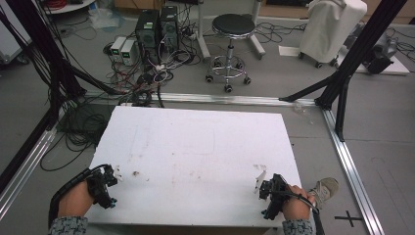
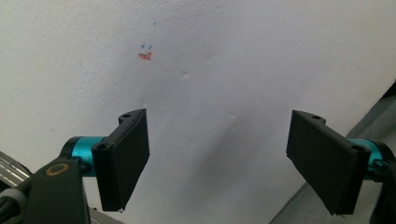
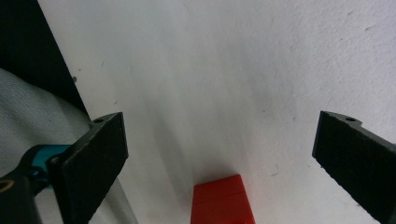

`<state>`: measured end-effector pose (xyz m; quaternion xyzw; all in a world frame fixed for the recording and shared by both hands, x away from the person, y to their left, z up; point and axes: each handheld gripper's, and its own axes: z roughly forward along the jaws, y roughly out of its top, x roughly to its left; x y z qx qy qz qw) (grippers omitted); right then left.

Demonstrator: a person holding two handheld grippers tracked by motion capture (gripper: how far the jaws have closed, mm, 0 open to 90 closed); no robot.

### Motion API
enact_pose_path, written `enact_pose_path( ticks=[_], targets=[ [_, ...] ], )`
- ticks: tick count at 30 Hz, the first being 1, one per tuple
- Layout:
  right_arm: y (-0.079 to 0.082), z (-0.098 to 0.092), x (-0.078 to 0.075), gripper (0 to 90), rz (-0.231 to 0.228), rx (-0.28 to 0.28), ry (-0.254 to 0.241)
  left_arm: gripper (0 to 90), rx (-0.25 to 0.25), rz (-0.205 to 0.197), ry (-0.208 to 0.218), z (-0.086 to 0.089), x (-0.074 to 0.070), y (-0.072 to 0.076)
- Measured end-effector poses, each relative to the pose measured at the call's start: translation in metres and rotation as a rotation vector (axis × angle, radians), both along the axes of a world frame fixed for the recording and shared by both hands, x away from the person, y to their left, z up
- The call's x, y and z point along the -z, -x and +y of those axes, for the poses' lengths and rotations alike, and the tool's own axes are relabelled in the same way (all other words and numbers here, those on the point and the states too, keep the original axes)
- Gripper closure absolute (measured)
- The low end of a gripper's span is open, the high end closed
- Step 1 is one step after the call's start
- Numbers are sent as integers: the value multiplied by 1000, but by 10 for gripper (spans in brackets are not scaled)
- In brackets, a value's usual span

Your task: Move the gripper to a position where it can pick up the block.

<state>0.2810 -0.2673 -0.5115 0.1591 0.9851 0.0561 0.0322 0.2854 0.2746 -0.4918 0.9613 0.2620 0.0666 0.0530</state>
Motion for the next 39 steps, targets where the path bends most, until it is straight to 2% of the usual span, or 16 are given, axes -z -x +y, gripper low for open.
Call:
enact_pose_path(
  ticks=[8, 16, 25, 39],
  targets=[
    [0, -1, -2, 26, -2, 5, -4, 216, 11, -8, 0, -2, -1, 1],
    [0, 0, -1, 26, 1, 4, -6, 216, 14, 2, -4, -3, 0, 0],
    [0, 0, -2, 26, -1, -7, -5, 215, 2, 10, 2, -1, 1, 0],
    [0, -2, -4, 26, -4, -7, -14, 215, -1, 2, 5, 0, 0, 0]
  ],
)
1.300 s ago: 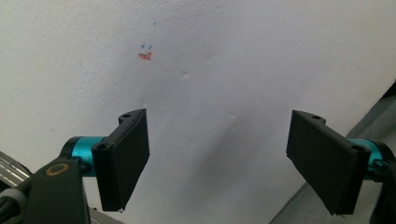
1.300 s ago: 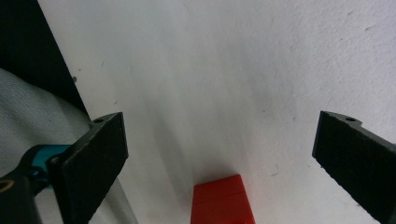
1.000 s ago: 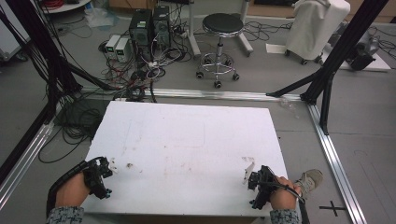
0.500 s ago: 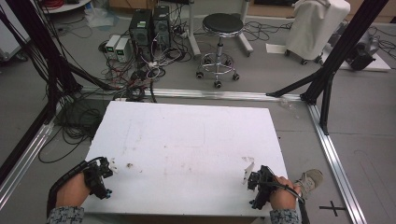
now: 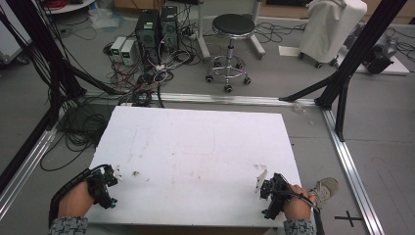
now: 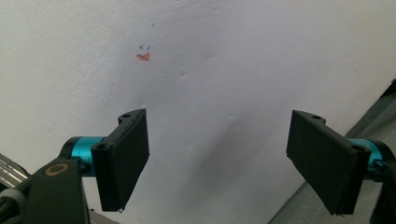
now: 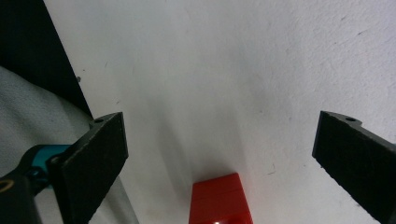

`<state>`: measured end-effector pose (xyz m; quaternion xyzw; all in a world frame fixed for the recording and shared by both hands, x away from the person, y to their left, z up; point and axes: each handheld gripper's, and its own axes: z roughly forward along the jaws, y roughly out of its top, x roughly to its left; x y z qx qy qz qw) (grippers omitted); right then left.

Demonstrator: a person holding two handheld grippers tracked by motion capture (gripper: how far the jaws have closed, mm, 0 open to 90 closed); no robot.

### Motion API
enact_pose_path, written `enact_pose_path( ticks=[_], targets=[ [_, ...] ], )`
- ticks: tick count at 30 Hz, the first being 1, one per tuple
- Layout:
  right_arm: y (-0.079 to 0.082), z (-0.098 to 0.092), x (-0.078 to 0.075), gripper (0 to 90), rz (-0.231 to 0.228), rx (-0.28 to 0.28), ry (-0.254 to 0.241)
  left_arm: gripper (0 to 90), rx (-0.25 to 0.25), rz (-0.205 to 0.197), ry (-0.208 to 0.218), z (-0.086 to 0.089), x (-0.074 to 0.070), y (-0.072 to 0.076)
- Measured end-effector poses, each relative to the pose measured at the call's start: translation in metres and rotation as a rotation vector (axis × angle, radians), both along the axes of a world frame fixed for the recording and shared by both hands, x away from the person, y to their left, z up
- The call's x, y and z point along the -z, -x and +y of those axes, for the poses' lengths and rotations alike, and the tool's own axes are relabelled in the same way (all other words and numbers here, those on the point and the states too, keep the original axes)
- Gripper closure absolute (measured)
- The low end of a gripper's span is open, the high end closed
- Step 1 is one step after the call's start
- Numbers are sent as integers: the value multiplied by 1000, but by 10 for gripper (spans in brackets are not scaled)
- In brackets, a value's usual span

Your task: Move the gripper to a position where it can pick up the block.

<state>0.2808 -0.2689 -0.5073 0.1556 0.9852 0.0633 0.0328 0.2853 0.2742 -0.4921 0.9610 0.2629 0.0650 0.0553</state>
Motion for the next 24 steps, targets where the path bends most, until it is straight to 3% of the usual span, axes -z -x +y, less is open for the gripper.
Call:
enact_pose_path(
  ticks=[13, 23, 24],
  targets=[
    [2, -7, -6, 26, -7, -30, -5, 215, -11, -5, 9, 1, 0, 0],
    [5, -12, -9, 26, -11, -99, 6, 216, -14, -5, 12, 1, 1, 0],
    [5, -14, -11, 26, -32, -108, 2, 216, -14, -5, 13, 2, 2, 0]
  ],
)
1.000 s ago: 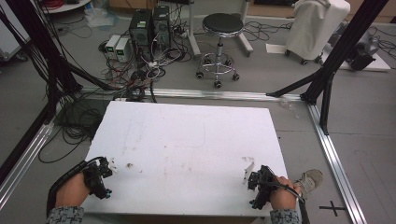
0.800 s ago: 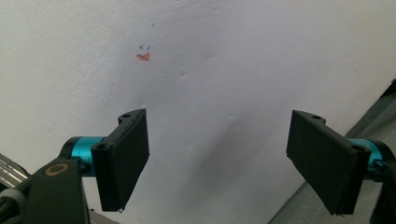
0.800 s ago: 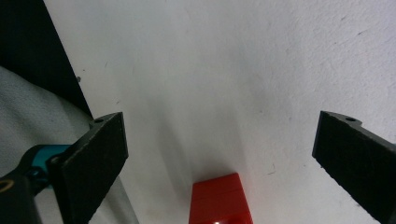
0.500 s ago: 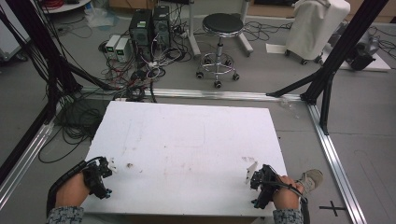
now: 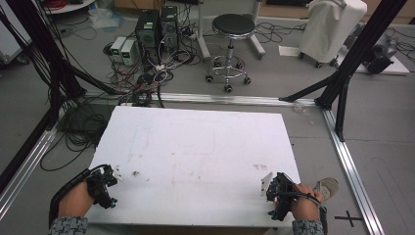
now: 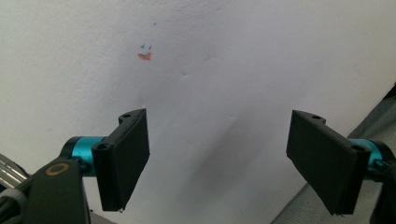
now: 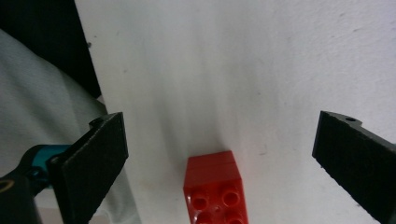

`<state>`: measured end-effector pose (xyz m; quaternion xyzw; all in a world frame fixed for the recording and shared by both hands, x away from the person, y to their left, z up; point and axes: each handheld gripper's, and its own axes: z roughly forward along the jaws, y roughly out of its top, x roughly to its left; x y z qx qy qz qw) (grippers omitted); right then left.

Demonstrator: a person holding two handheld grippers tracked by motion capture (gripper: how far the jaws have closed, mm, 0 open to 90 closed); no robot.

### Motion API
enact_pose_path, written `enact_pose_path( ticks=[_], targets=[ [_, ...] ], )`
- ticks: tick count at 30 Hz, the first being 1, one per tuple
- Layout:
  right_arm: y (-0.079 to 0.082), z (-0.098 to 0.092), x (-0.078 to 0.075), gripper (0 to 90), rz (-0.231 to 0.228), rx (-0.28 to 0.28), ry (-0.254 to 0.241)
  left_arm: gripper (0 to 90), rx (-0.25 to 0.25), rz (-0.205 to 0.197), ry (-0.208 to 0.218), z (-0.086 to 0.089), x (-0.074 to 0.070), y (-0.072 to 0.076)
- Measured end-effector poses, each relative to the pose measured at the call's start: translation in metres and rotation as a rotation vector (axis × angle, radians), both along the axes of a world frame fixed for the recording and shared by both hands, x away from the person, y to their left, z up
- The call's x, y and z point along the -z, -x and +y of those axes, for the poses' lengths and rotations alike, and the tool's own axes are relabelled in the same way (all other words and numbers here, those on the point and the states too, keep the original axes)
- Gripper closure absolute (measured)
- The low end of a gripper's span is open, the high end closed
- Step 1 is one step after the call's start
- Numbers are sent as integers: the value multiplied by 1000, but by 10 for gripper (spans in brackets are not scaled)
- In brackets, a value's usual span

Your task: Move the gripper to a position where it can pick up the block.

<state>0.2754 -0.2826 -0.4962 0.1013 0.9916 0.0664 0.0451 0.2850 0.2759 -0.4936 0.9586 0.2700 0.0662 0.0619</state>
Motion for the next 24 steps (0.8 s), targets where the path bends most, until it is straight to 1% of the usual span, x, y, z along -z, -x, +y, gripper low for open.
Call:
enact_pose_path(
  ticks=[1, 2, 3, 5, 8, 10, 12, 14, 16, 19, 21, 24],
  targets=[
    [0, 0, 0, 26, 0, 0, 0, 216, -7, -1, 4, 0, 0, 0],
    [1, -1, -2, 26, -2, -19, -24, 216, -3, 0, 1, 1, 0, 0],
    [1, -1, -2, 26, -2, -19, -24, 216, -5, -4, 0, 2, 0, 0],
    [1, -2, -4, 26, -6, -41, -25, 216, -8, -4, 2, 3, -1, 0],
    [2, -4, -5, 26, 3, -61, -18, 216, -8, -5, 0, 3, -2, 1],
    [3, -7, -6, 26, 6, -63, -16, 216, -8, -6, -1, 3, -2, 1],
    [3, -12, -8, 26, -3, -79, -9, 216, -8, -7, -3, 2, -2, 1],
    [3, -14, -8, 26, -3, -80, -7, 216, -5, -6, -1, 2, -1, 1],
    [3, -19, -10, 26, 0, -93, 7, 216, -4, -6, -3, 2, -1, 1],
    [2, -25, -10, 26, 2, -128, 42, 216, -4, -3, -4, 2, -1, 1],
    [2, -31, -9, 26, 3, -155, 44, 216, -5, -3, -4, 2, 0, 1],
    [2, -36, -6, 26, -1, -155, 53, 216, -4, -3, -4, 2, 0, 0]
  ],
)
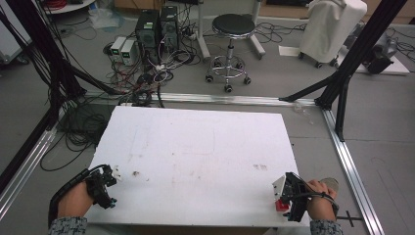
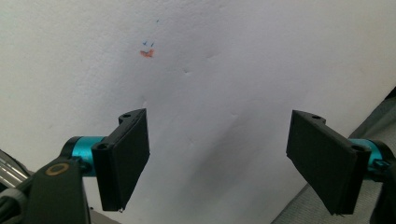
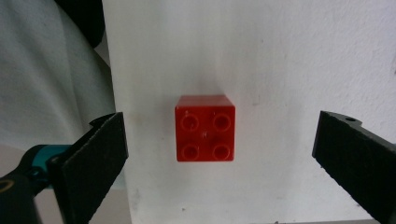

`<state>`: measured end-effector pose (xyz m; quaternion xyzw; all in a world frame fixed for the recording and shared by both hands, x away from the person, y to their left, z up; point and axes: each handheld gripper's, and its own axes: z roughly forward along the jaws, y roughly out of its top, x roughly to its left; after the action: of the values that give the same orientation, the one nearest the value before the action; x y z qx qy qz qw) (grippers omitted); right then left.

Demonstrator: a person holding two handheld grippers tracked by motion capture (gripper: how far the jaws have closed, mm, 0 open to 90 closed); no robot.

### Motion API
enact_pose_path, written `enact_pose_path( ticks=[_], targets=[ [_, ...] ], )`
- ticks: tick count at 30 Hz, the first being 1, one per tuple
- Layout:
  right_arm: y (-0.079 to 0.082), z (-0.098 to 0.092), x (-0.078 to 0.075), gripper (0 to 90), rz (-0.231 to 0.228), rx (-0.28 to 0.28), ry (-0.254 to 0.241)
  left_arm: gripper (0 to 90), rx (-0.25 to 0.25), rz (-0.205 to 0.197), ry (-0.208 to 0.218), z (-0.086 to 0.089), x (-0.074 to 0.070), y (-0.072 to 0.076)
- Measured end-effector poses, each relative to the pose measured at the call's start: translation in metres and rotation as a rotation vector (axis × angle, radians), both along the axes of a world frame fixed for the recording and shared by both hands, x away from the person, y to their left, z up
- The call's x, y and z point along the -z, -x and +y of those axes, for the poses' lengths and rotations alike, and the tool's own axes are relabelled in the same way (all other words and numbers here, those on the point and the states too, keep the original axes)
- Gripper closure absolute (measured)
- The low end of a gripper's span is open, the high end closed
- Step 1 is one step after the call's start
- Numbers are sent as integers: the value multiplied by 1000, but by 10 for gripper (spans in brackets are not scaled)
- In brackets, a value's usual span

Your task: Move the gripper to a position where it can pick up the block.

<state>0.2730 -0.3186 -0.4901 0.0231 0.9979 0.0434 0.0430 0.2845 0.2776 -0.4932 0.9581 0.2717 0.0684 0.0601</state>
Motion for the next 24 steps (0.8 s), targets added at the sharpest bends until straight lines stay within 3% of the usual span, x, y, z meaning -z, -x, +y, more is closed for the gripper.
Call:
enact_pose_path(
  ticks=[15, 24],
  targets=[
    [-3, -5, 29, 26, 68, 14, 44, 216, 0, -5, 5, -1, 0, 0],
    [-6, -3, 36, 26, 57, 15, 42, 216, 2, -8, 7, -2, 0, 0]
  ],
)
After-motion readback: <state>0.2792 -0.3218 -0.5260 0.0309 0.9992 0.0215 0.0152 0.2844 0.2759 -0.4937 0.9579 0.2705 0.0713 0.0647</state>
